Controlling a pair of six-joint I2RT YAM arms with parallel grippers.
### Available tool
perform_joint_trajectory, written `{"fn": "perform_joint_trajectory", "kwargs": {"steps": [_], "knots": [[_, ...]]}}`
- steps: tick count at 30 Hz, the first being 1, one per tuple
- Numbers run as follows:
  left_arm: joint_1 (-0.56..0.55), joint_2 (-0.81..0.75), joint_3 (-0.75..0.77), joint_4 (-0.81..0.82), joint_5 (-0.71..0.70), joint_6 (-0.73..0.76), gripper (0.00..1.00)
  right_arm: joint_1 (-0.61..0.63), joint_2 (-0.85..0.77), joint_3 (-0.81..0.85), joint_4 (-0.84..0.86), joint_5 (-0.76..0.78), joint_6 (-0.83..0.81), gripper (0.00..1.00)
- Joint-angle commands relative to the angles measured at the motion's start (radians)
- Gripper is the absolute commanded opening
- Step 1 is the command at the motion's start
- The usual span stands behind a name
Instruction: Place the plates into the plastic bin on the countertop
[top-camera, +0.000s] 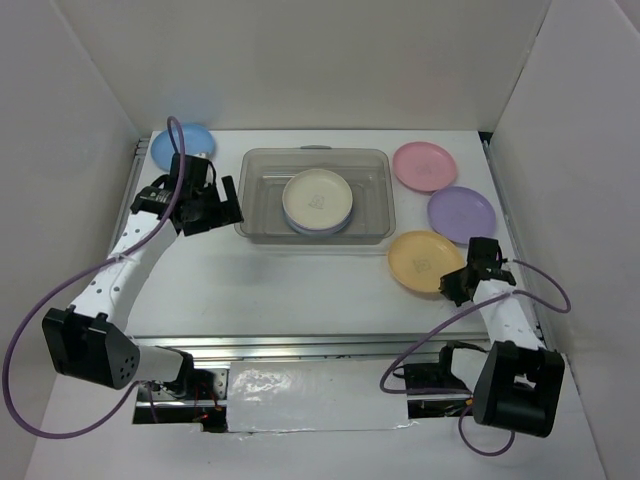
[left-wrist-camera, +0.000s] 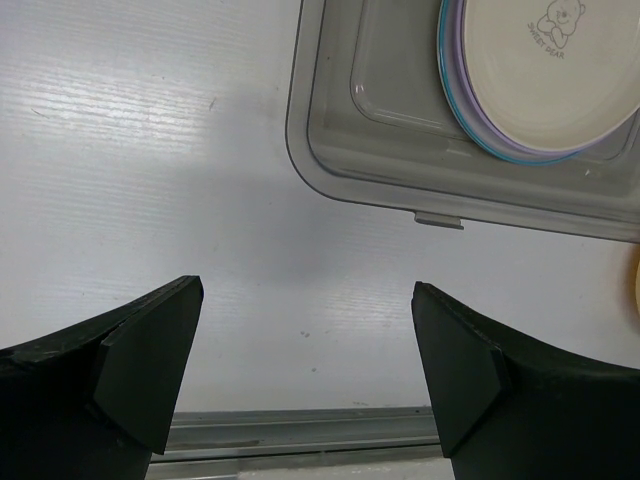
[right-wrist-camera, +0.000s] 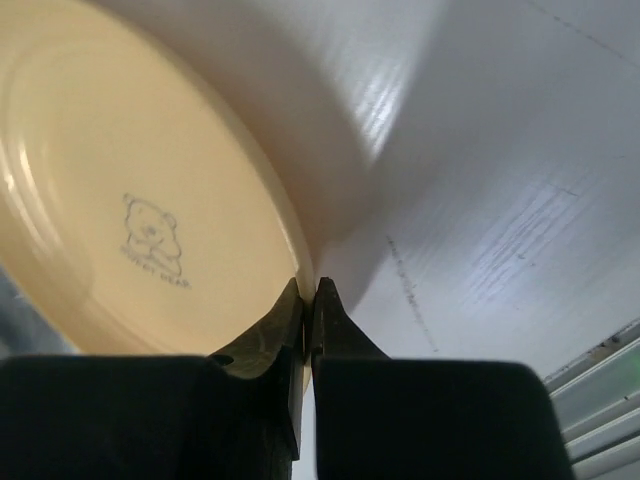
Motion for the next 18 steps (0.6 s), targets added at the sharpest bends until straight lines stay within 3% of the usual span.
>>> {"fn": "perform_joint_trajectory", "kwargs": {"steps": [1,9,14,18], "knots": [[0.005,-0.017,0.005,0.019,0.012,0.025,0.99,-0.006,-0.055,-0.017,-0.057,0.044,0.011,0.0],[0.026,-0.034,-0.014,0.014,0.015,0.022,0.99,-0.003,-0.367,0.106,-0.207,0.003,0.034,0.0],[0.051,-0.065,-0.026,0.009,0.006,0.028,0.99,0.023,-0.38,0.293,-0.273,0.007,0.034,0.0],[0.112,-0.099,-0.041,0.055,0.013,0.016,0.99,0.118,-0.313,0.359,-0.168,-0.014,0.013,0.0]]}}
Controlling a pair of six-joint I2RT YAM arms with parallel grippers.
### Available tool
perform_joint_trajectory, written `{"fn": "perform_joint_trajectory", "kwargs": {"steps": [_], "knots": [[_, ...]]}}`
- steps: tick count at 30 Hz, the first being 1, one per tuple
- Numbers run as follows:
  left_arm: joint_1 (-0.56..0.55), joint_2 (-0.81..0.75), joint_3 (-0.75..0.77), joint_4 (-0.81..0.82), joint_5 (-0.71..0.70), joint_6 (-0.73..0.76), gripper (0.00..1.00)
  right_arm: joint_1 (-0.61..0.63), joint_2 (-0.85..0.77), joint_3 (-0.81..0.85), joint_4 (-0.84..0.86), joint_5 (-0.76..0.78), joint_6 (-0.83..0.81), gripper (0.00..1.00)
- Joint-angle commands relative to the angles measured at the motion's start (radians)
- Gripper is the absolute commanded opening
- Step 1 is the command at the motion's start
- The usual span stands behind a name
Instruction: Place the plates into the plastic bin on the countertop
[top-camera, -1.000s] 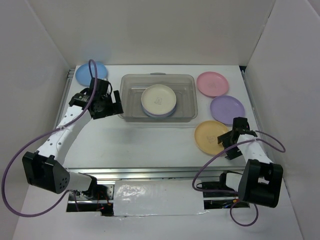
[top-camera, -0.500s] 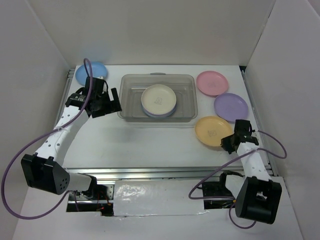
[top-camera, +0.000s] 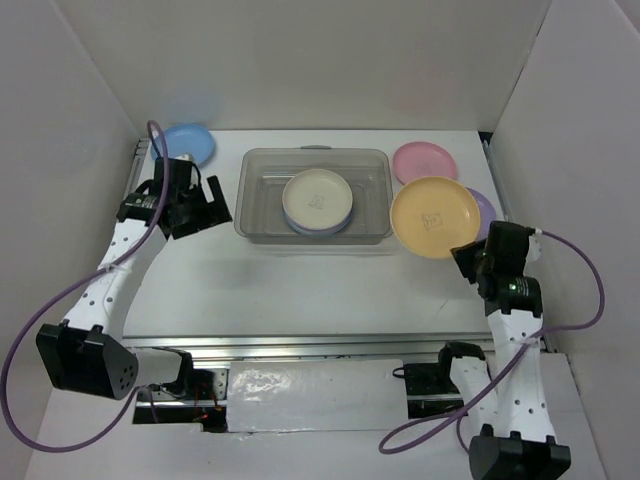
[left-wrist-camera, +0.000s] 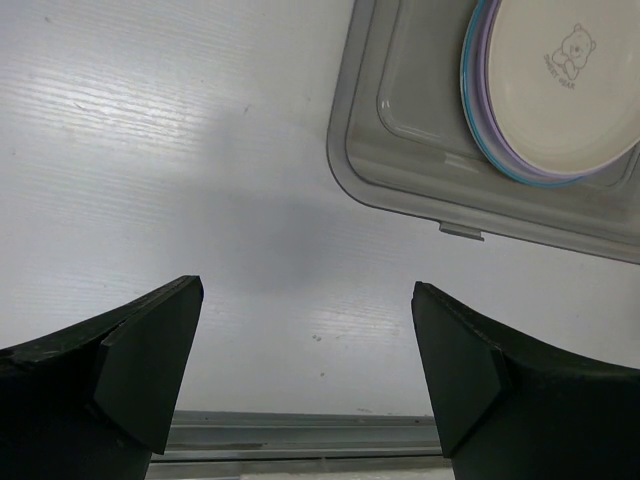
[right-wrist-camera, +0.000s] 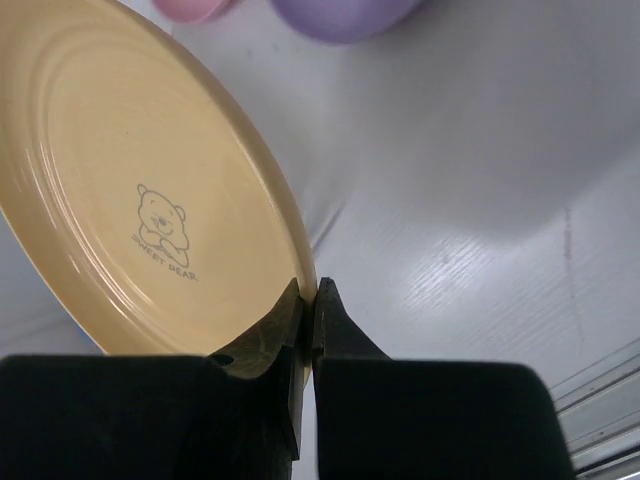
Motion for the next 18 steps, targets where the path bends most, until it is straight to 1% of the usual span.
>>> {"fn": "perform_joint_trajectory", "kwargs": {"steps": [1,2,3,4,5,6,7,8,9,10,12,13,15,16,18], "knots": [[0.062,-0.051,-0.001,0.053,0.01,0.014,0.99,0.111,0.103,0.09,0.089,-0.037,-0.019,0.0],[0.099,-0.046,0.003,0.059,0.036,0.014,0.99,0.142,0.147,0.142,0.138,-0.053,-0.053,0.0],[0.12,-0.042,0.008,0.058,0.053,0.019,0.99,0.171,0.207,0.182,0.143,-0.077,-0.07,0.0],[0.136,-0.036,0.014,0.062,0.074,0.02,0.99,0.211,0.326,0.222,0.154,-0.111,-0.096,0.0],[0.15,-0.026,0.014,0.067,0.102,0.023,0.99,0.275,0.388,0.27,0.145,-0.12,-0.136,0.0],[0.188,-0.023,0.013,0.075,0.113,0.026,0.99,0.312,0.506,0.37,0.137,-0.104,-0.148,0.0],[0.2,-0.019,0.007,0.079,0.125,0.028,0.99,0.344,0.507,0.412,0.137,-0.103,-0.167,0.0],[0.225,-0.016,0.002,0.085,0.133,0.034,0.99,0.398,0.609,0.46,0.131,-0.094,-0.187,0.0],[0.234,-0.014,-0.003,0.088,0.136,0.037,0.99,0.418,0.658,0.536,0.132,-0.097,-0.199,0.0],[0.243,-0.014,-0.015,0.098,0.139,0.039,0.99,0.438,0.745,0.569,0.131,-0.099,-0.202,0.0],[0.271,-0.016,-0.03,0.104,0.141,0.042,0.99,0.47,0.824,0.662,0.135,-0.12,-0.223,0.0],[0.274,-0.016,-0.053,0.111,0.147,0.042,0.99,0.483,0.906,0.692,0.14,-0.129,-0.231,0.0],[0.289,-0.028,-0.075,0.139,0.16,0.045,0.99,0.503,0.99,0.787,0.125,-0.158,-0.254,0.0],[0.294,-0.031,-0.095,0.148,0.168,0.045,0.99,0.509,1.064,0.81,0.123,-0.165,-0.259,0.0],[0.3,-0.048,-0.115,0.171,0.173,0.043,0.99,0.524,1.129,0.879,0.119,-0.168,-0.271,0.0]]}}
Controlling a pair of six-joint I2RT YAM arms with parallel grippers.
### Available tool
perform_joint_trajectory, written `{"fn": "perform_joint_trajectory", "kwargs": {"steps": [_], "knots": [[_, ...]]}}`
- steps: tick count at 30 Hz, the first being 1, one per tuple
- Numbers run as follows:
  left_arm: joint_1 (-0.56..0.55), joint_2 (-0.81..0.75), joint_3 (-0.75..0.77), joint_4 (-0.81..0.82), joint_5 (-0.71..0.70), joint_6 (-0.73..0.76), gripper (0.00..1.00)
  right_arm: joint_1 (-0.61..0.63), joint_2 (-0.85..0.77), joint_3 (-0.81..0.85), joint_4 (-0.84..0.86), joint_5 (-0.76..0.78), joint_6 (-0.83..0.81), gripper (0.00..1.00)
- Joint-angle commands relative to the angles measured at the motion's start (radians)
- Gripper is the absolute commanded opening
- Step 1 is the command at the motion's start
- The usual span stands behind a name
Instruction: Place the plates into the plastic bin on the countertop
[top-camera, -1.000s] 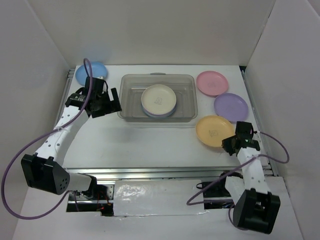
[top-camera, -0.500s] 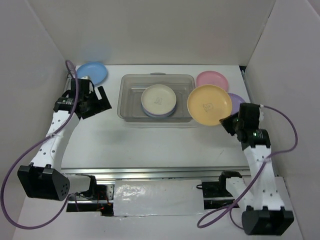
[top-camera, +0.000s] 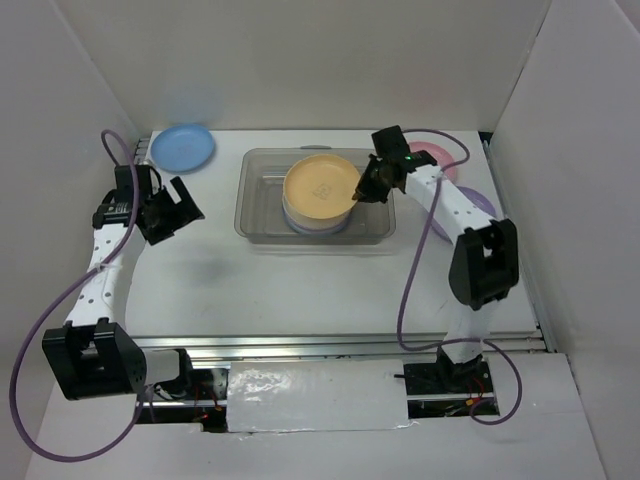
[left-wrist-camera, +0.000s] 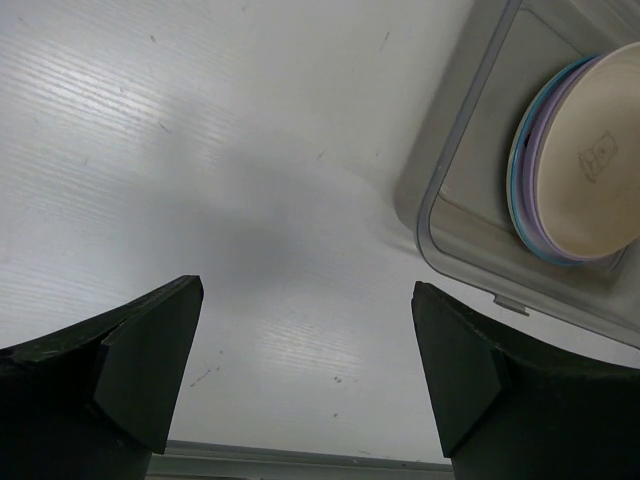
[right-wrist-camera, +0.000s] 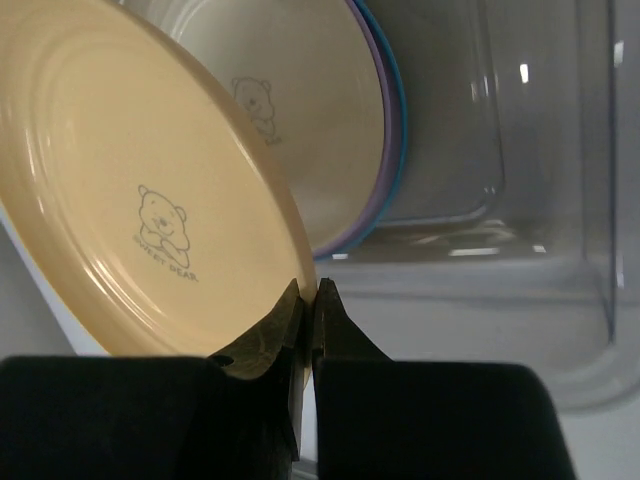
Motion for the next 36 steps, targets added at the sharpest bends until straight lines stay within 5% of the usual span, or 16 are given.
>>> {"fn": "perform_joint_trajectory", "kwargs": {"steps": [1,9,10,11,13,14,16,21,28,31,36], "knots": [[0.011,-0.033,-0.034,0.067,0.051,0.023,0.99,0.023,0.111,0.112,0.018,-0.029,-0.049,0.0],[-0.021,-0.066,-0.045,0.075,0.022,0.063,0.99,0.014,0.263,0.239,0.066,-0.04,-0.035,0.09],[-0.023,-0.071,-0.048,0.077,0.019,0.061,0.99,0.017,0.276,0.262,0.049,-0.038,-0.037,0.18],[-0.026,-0.074,-0.053,0.081,0.021,0.061,0.99,0.018,0.286,0.294,0.03,-0.037,-0.04,0.49],[-0.027,-0.077,-0.057,0.084,0.021,0.058,0.99,0.023,0.279,0.31,0.014,-0.003,-0.037,0.67],[-0.029,-0.076,-0.059,0.086,0.018,0.058,0.99,0.026,0.268,0.304,0.013,0.012,-0.035,0.88],[-0.029,-0.072,-0.057,0.086,0.01,0.049,0.99,0.035,0.216,0.269,0.026,0.061,-0.032,1.0],[-0.027,-0.051,-0.05,0.083,-0.001,0.011,0.99,0.031,0.098,0.216,-0.005,0.129,-0.025,1.0],[0.067,0.087,-0.037,0.21,0.03,-0.251,0.99,0.071,-0.189,-0.044,0.082,0.164,-0.04,1.0],[0.091,0.228,0.024,0.285,-0.042,-0.366,0.99,0.121,-0.354,-0.188,0.153,0.088,-0.101,1.0],[0.117,0.533,0.179,0.518,-0.039,-0.458,0.99,0.175,-0.618,-0.432,0.306,-0.262,-0.16,1.0]]}}
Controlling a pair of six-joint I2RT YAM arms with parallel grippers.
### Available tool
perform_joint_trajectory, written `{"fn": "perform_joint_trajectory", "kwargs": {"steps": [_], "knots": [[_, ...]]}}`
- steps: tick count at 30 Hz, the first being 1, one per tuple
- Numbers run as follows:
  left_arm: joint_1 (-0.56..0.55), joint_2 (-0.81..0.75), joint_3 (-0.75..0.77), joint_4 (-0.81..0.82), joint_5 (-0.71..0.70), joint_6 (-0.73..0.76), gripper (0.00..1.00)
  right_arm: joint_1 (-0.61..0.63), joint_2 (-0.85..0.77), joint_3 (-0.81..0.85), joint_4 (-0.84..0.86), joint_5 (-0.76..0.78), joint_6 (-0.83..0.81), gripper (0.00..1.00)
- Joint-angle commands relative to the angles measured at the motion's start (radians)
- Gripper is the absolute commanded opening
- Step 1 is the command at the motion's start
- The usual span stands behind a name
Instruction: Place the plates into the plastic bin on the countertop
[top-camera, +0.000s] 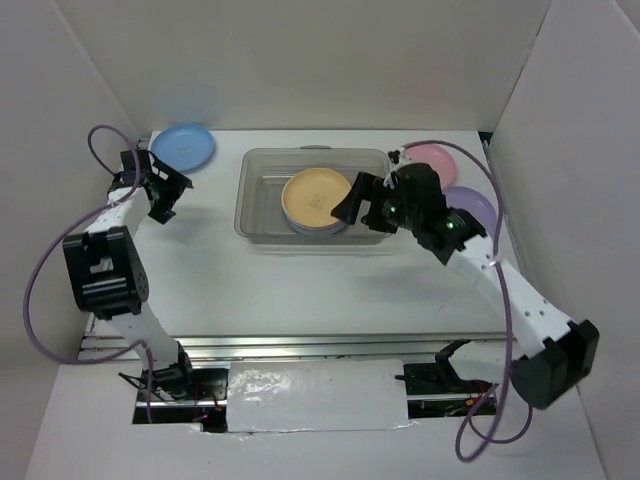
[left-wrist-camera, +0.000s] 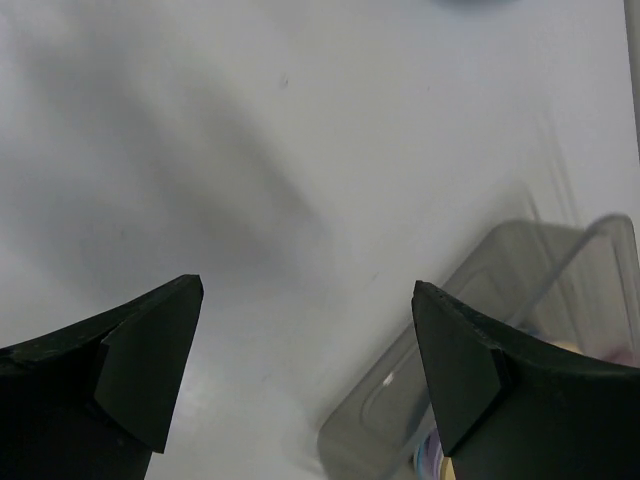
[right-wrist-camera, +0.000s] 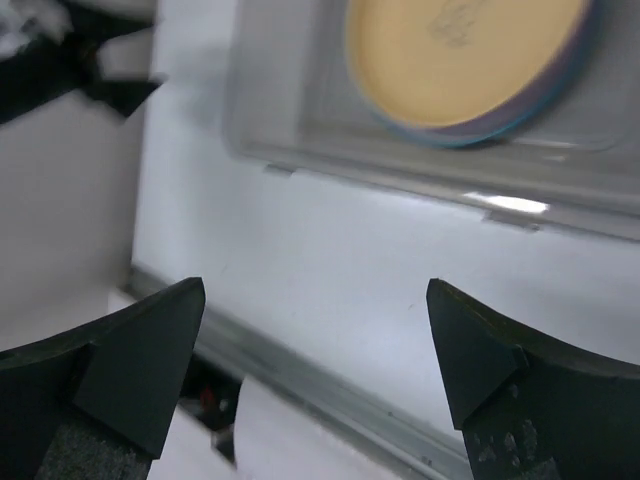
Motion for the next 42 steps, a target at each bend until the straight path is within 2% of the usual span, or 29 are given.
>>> {"fn": "perform_joint_trajectory", "kwargs": {"steps": [1,3,5,12,17,18,21,22,24,25,29,33,36,38,40,41,42], "knots": [[0.018,0.138,0.1,0.251,0.0,-0.112,0.99,0.015,-0.132,-0.197,0.24,-0.305,-0.046,1.0],[0.038,0.241,0.137,0.351,-0.008,-0.156,0.99,0.018,-0.215,-0.296,0.337,-0.43,-0.006,1.0],[0.058,0.339,0.172,0.394,-0.018,-0.21,0.99,0.032,-0.265,-0.333,0.369,-0.458,0.018,1.0],[0.06,0.553,0.344,0.472,-0.037,-0.248,0.99,0.096,-0.27,-0.426,0.394,-0.449,0.006,1.0],[0.055,0.673,0.436,0.446,-0.037,-0.273,0.99,0.092,-0.234,-0.448,0.425,-0.488,0.009,1.0],[0.055,0.685,0.471,0.439,-0.073,-0.273,0.99,0.092,-0.232,-0.443,0.42,-0.489,0.003,1.0],[0.043,0.748,0.594,0.316,-0.119,-0.261,0.96,0.087,-0.244,-0.422,0.394,-0.472,-0.012,1.0],[0.038,0.763,0.612,0.269,-0.135,-0.255,0.9,0.086,-0.25,-0.414,0.388,-0.469,-0.017,1.0],[0.035,0.76,0.609,0.258,-0.17,-0.259,0.84,0.081,-0.272,-0.404,0.372,-0.465,-0.023,1.0],[0.035,0.754,0.603,0.264,-0.175,-0.262,0.74,0.078,-0.278,-0.401,0.365,-0.46,-0.027,1.0],[0.035,0.777,0.646,0.222,-0.176,-0.261,0.54,0.07,-0.329,-0.391,0.342,-0.436,-0.023,1.0],[0.037,0.795,0.654,0.219,-0.15,-0.277,0.16,0.057,-0.381,-0.381,0.31,-0.416,-0.03,1.0],[0.041,0.766,0.623,0.23,-0.127,-0.302,0.0,0.035,-0.411,-0.368,0.273,-0.4,-0.043,1.0],[0.041,0.72,0.558,0.234,-0.127,-0.317,0.0,0.024,-0.434,-0.367,0.25,-0.385,-0.052,1.0],[0.037,0.581,0.469,0.27,-0.147,-0.336,0.0,-0.014,-0.448,-0.37,0.225,-0.331,-0.047,1.0],[0.032,0.517,0.344,0.296,-0.159,-0.343,0.0,-0.034,-0.456,-0.374,0.221,-0.309,-0.038,1.0],[0.029,0.376,0.282,0.401,-0.166,-0.342,0.0,-0.057,-0.454,-0.382,0.222,-0.287,-0.015,1.0]]}}
